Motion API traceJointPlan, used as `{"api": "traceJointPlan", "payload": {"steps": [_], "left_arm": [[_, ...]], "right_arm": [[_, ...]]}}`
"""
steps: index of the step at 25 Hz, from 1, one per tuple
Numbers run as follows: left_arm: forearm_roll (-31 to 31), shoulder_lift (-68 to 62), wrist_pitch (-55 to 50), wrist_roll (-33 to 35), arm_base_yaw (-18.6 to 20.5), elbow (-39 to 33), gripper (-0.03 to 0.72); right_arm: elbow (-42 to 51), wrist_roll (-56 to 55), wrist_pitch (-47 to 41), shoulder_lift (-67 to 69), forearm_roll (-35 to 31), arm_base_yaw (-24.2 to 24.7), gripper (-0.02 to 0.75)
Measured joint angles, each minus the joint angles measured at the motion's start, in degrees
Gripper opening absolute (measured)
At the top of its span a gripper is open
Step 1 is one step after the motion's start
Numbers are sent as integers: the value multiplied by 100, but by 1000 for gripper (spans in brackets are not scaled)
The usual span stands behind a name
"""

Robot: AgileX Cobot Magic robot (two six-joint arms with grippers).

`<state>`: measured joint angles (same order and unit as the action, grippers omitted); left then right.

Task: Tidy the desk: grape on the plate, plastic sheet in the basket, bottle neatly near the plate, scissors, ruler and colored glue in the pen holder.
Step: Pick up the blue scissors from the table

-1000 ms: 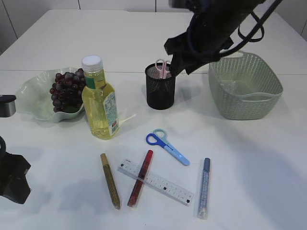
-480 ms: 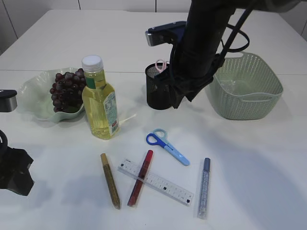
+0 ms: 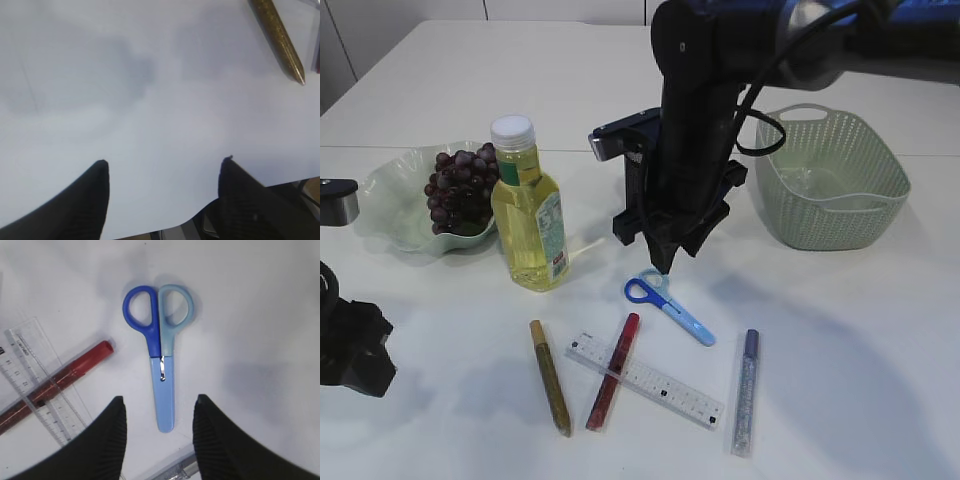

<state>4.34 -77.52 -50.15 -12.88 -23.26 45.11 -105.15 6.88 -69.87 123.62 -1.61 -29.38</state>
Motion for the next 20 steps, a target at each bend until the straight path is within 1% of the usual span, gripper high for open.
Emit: {"api": "traceJointPlan", "payload": {"steps": [5,12,16,20], "left_arm": [[-159,0,0,3,0,0,498],[-309,0,0,7,0,0,498],[-320,0,13,15,0,0,498],[-320,0,25,15,0,0,498]], "right_arm": [[-25,16,0,361,13,-11,352],[-25,-33,35,384,25,-11,354],[-25,91,122,416,36,-11,415],[-29,245,148,523,36,-11,429]]}}
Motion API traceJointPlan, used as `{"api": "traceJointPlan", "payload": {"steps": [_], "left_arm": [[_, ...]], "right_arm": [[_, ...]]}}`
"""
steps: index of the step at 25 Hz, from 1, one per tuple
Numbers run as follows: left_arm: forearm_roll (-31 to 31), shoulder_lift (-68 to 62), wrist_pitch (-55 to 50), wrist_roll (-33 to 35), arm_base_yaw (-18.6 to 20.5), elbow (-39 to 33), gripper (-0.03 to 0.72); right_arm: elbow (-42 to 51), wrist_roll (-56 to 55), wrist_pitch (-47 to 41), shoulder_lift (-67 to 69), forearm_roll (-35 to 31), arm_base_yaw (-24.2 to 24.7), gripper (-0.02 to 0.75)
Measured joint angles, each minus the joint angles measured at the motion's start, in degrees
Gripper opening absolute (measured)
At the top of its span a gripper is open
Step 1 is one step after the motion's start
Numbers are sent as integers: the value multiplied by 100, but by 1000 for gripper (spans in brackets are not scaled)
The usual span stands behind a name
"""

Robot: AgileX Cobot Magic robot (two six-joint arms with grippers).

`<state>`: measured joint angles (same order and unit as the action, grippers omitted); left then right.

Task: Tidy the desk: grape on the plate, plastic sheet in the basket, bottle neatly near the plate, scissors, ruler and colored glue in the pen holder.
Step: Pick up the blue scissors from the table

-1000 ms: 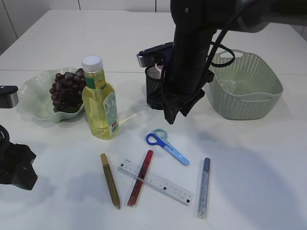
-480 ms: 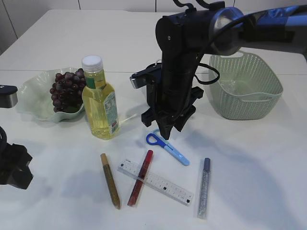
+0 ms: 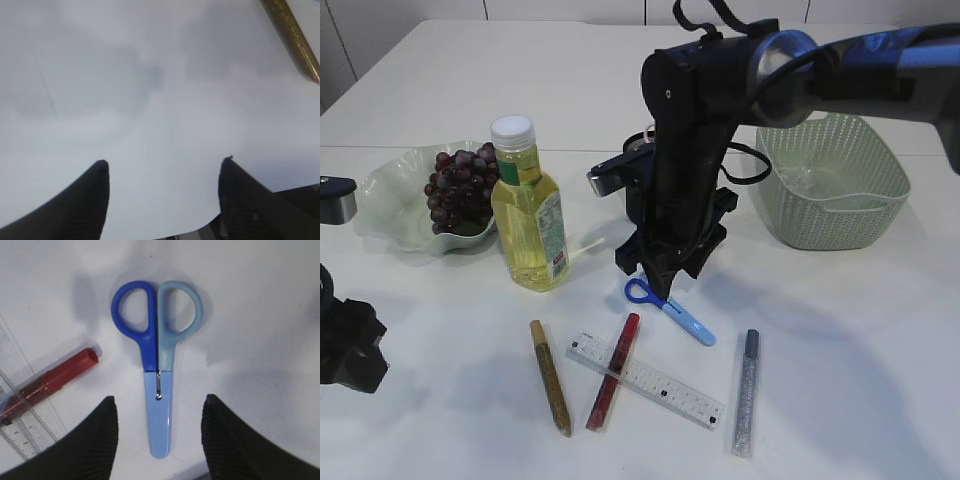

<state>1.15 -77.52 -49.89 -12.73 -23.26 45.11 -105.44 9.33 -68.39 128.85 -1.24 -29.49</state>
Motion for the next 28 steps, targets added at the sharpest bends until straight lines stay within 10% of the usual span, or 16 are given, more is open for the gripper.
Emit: {"api": "traceJointPlan", "payload": {"steps": [28], "left_arm": [[-12,0,101,0,0,0,498]], "right_arm": [[-127,172,294,634,79,-3,429]]}}
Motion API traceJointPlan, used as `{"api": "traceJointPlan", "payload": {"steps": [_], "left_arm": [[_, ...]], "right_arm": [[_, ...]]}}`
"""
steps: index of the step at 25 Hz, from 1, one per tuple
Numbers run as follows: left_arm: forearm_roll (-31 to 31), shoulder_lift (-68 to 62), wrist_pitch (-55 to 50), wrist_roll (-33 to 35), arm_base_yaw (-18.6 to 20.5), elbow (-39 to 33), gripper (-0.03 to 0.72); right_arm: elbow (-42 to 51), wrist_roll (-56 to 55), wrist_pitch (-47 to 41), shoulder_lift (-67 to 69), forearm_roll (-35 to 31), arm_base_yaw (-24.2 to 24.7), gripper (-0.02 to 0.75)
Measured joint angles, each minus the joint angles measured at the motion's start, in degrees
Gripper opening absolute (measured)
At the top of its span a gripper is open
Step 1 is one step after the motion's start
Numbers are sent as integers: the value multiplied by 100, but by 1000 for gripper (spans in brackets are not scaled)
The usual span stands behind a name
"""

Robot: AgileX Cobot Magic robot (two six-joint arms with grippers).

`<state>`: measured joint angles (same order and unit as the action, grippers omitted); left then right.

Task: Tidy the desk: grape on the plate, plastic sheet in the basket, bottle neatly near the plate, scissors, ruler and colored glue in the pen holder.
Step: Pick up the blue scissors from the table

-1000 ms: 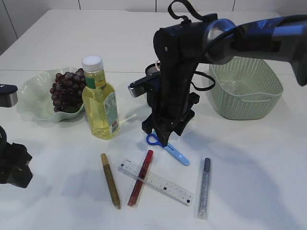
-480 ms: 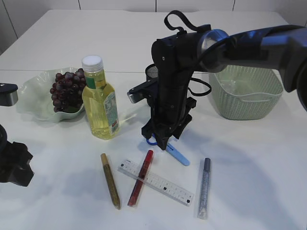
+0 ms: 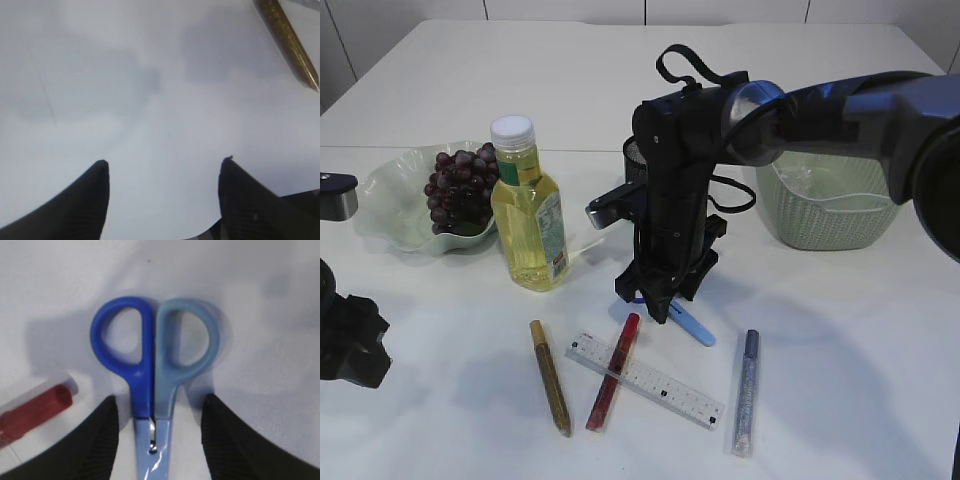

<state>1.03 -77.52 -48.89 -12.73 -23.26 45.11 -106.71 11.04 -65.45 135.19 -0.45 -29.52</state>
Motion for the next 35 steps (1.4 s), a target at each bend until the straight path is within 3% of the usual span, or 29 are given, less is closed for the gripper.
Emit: {"api": "traceJointPlan", "payload": {"steps": [6,14,21,27,35], "left_arm": [[0,0,13,0,0,0,498],[-10,0,17,0,0,0,498],[-10,0,17,0,0,0,498],[-103,0,17,4,0,0,498],[-103,0,17,4,0,0,498]], "right_arm": [[-31,0,0,13,0,0,426],[-31,0,-34,13,-32,0,217],[-42,0,-119,13,-114,0,195],[-42,118,-349,-11,-820,153,195],[-42,597,-377,-603,-2026,1008,194]]}}
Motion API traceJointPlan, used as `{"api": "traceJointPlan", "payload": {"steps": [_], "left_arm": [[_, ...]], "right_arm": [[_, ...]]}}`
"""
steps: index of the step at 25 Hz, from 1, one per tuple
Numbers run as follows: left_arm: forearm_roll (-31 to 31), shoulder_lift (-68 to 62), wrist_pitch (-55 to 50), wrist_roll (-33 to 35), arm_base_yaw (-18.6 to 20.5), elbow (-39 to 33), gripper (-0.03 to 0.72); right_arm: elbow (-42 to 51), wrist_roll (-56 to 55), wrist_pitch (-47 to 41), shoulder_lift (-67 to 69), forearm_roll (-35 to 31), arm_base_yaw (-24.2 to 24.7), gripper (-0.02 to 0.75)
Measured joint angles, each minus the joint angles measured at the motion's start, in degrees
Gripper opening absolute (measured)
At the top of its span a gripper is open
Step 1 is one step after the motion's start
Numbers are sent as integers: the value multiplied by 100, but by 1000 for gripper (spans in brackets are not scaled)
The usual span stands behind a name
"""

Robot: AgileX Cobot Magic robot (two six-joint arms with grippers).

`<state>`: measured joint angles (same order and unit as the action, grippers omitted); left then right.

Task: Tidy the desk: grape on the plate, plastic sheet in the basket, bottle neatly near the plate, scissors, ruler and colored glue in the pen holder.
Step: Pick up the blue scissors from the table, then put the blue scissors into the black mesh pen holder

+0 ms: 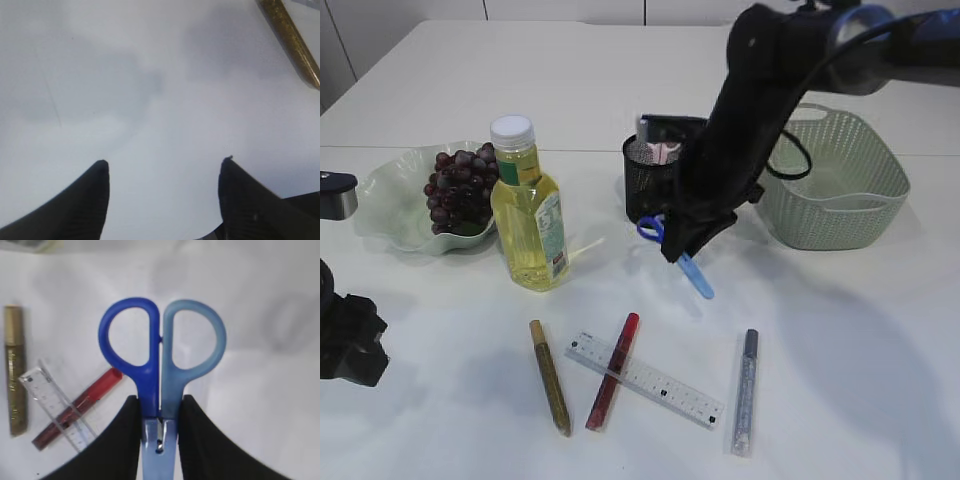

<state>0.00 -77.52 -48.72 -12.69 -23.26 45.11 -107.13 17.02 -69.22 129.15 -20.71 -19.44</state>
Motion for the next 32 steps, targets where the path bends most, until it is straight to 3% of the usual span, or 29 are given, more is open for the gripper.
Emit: {"api": "traceJointPlan", "payload": {"steps": [5,11,23,32], "left_arm": [[0,0,9,0,0,0,498],[0,0,9,9,0,0,498],[0,0,-1,9,0,0,498],[0,0,-13,9,0,0,498]], "right_arm": [[0,939,-11,-367,-1421,678,194],[0,2465,-23,-427,-4042,1375,194],[10,5223,1099,-427,-5648,1477,193],[10,6781,1305,119,-7081,1454,192]]}}
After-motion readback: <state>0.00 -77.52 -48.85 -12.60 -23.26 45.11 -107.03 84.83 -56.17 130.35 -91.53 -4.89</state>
